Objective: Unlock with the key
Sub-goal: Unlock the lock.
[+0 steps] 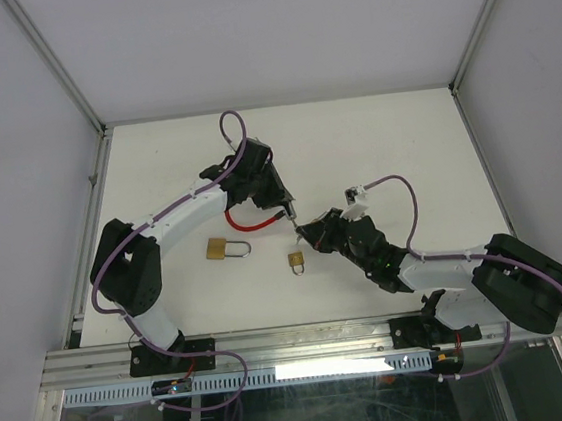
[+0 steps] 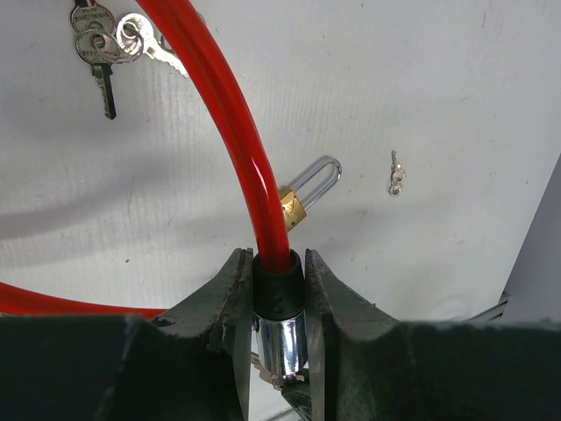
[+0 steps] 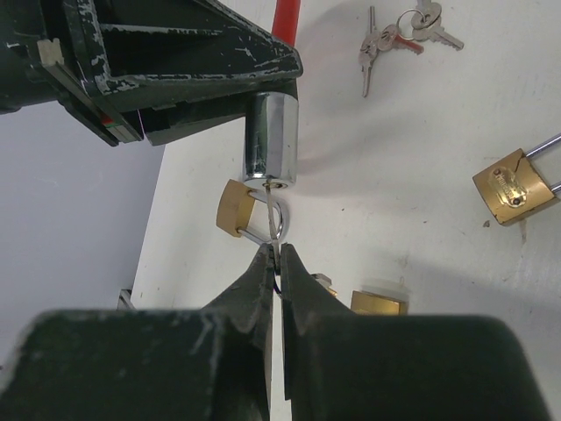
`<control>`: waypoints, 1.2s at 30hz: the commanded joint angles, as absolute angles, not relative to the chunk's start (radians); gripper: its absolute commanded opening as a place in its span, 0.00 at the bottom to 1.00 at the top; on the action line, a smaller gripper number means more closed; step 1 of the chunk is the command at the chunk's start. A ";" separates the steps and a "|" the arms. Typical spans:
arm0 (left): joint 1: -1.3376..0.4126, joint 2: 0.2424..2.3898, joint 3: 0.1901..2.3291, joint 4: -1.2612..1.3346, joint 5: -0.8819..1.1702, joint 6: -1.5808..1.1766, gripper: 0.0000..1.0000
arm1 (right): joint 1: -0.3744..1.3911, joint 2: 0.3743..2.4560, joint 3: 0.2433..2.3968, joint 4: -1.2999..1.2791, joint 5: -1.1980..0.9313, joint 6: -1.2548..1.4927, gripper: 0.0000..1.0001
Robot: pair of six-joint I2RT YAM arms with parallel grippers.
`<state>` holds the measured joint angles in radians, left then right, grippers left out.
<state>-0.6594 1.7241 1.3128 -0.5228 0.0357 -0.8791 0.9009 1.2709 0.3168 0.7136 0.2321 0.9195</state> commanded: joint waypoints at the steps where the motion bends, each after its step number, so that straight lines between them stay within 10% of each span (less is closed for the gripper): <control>1: -0.659 1.655 1.314 -0.462 0.072 -0.894 0.00 | 0.896 1.269 0.322 0.795 0.293 0.956 0.00; 36: -0.657 1.641 1.305 -0.440 0.062 -0.900 0.00 | 0.855 1.272 0.280 0.861 0.219 1.015 0.00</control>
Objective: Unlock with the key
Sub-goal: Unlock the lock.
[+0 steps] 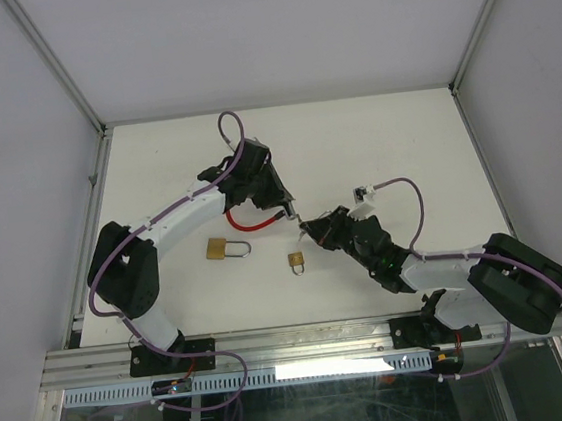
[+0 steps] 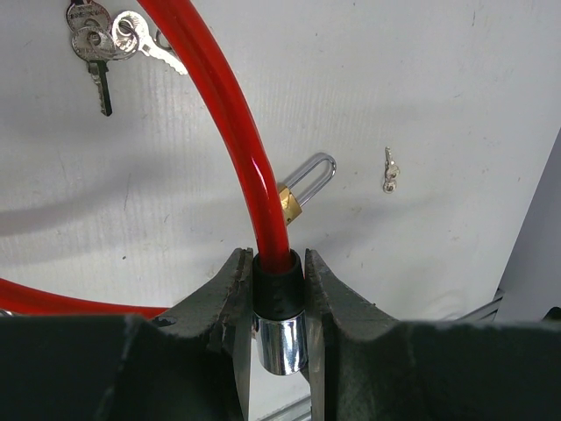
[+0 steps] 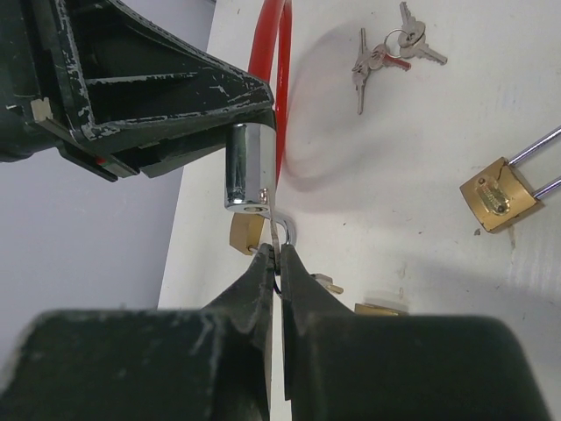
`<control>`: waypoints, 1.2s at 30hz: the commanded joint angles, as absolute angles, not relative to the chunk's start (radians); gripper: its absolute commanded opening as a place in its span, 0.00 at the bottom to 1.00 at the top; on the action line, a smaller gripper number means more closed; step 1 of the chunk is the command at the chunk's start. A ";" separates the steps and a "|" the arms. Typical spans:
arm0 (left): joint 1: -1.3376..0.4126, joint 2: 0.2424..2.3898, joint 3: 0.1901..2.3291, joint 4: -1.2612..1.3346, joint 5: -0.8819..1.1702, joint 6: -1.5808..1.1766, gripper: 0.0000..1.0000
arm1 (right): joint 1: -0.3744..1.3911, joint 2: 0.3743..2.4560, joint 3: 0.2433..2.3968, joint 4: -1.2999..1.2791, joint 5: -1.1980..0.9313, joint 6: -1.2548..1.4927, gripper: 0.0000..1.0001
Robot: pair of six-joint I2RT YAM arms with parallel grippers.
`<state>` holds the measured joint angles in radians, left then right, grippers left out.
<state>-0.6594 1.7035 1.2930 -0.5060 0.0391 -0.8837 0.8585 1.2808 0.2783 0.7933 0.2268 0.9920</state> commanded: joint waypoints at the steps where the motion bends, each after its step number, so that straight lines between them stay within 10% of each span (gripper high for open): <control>1: -0.658 1.642 1.309 -0.439 0.060 -0.901 0.00 | 0.856 1.268 0.281 0.844 0.223 1.015 0.00; 36: -0.655 1.664 1.309 -0.412 0.060 -0.900 0.00 | 0.852 1.242 0.286 0.856 0.190 1.009 0.00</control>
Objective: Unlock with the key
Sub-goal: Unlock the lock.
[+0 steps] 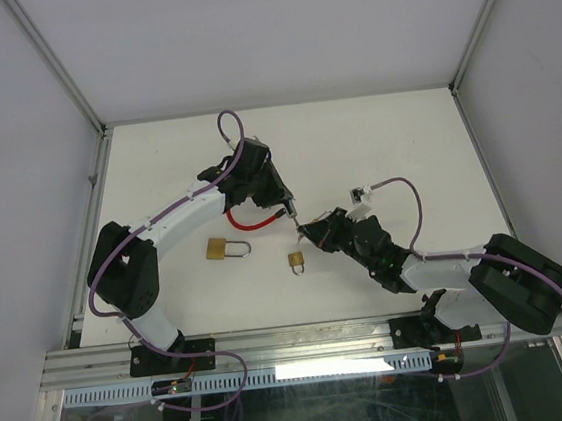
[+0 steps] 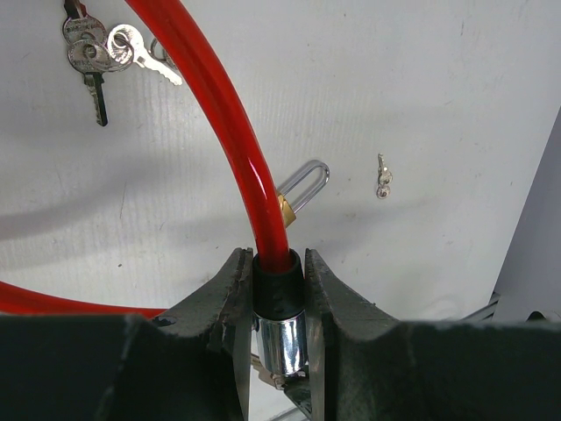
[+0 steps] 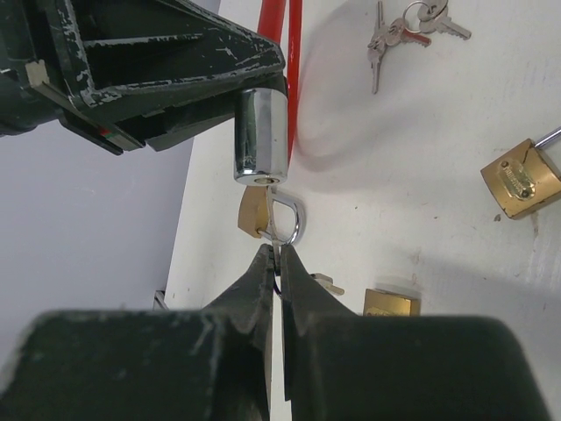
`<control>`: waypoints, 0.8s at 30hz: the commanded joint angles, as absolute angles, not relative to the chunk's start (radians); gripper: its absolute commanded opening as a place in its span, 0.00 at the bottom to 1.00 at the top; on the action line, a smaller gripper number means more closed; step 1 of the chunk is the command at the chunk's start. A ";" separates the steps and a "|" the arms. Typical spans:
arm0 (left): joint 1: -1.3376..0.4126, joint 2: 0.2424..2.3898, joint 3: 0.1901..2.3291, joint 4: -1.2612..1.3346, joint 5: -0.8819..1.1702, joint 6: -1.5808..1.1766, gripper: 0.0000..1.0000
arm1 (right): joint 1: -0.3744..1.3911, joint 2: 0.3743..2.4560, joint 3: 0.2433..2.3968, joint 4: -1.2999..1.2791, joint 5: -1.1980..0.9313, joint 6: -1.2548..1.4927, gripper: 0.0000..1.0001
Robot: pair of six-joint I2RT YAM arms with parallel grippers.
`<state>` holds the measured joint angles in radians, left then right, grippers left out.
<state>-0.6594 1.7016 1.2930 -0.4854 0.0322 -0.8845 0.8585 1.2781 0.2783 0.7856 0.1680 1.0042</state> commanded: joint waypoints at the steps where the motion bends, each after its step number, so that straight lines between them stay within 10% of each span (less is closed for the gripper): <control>1: -0.655 1.666 1.309 -0.411 0.062 -0.900 0.00 | 0.850 1.240 0.285 0.854 0.194 1.010 0.00; 24: -0.655 1.656 1.299 -0.403 0.077 -0.931 0.00 | 0.831 1.288 0.297 0.851 0.170 1.018 0.00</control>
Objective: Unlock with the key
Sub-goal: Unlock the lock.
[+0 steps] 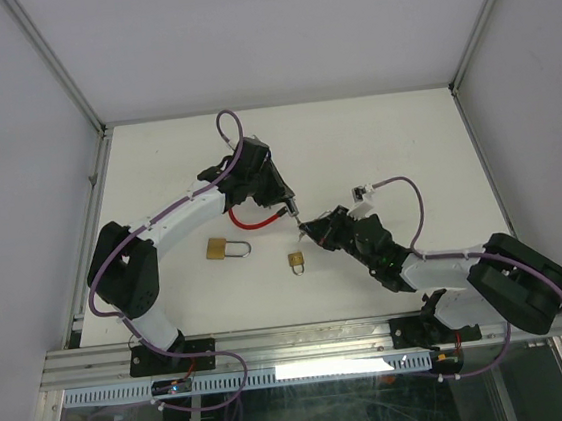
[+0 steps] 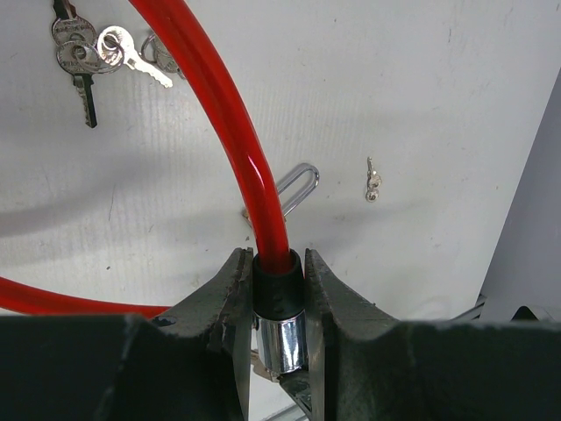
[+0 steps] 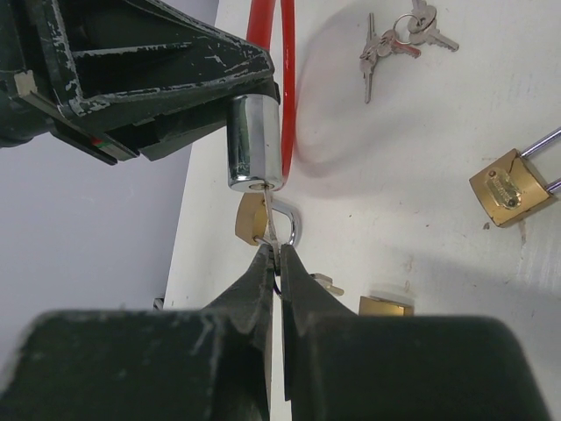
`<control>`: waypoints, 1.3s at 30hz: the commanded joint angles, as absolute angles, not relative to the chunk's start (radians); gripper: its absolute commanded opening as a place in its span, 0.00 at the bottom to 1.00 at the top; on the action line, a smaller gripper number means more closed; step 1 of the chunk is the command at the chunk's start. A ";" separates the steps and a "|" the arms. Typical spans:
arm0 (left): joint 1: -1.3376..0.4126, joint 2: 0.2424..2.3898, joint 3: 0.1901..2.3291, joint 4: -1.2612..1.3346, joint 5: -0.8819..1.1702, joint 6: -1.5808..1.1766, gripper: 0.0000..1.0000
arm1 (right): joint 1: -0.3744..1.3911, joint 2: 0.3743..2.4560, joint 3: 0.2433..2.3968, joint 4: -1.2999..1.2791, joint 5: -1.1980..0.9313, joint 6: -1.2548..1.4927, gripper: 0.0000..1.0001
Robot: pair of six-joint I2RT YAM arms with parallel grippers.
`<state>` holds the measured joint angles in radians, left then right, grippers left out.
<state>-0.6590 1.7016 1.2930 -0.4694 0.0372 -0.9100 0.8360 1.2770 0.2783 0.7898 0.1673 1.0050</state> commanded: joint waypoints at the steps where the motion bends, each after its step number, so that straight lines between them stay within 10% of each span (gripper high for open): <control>1: -0.655 1.655 1.300 -0.403 0.077 -0.931 0.00 | 0.831 1.290 0.296 0.853 0.170 1.021 0.00; 39: -0.735 1.609 1.208 -0.265 0.163 -1.071 0.00 | 0.795 1.342 0.413 1.056 0.297 0.823 0.00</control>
<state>-0.6743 1.6840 1.2182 -0.3233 0.0280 -0.9913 0.8085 1.3216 0.3248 0.8268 0.2070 0.9112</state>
